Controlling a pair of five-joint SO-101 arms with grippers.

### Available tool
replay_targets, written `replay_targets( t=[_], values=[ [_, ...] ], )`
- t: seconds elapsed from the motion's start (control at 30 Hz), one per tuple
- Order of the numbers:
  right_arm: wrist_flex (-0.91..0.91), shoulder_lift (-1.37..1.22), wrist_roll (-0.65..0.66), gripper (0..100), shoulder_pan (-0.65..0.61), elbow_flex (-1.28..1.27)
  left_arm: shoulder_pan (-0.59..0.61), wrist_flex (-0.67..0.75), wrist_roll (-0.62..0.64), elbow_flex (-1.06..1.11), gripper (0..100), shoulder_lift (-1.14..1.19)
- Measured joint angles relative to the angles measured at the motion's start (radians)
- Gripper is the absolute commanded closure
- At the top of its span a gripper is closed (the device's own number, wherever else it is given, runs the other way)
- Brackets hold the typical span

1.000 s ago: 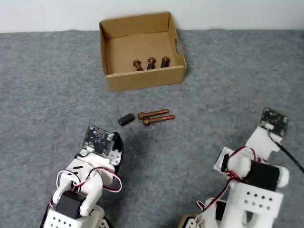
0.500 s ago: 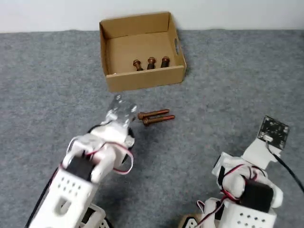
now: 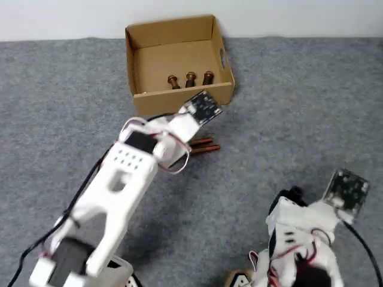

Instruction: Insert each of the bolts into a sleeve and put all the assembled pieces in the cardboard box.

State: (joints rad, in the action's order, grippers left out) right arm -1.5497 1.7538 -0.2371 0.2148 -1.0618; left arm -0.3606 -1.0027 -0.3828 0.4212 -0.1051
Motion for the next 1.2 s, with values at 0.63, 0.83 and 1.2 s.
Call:
replay_targets(
  t=[0.63, 0.83, 1.2],
  values=[
    [0.011, 0.049, 0.014, 99.1, 0.000, -0.020, 0.002, -0.569, -0.176, -1.135, 90, 0.942],
    [0.011, 0.049, 0.014, 99.1, 0.000, -0.020, 0.005, -0.686, -0.190, -1.499, 90, 1.160],
    [0.011, 0.049, 0.014, 99.1, 0.000, -0.020, 0.015, -0.720, -0.189, -1.685, 90, 1.312]
  ],
)
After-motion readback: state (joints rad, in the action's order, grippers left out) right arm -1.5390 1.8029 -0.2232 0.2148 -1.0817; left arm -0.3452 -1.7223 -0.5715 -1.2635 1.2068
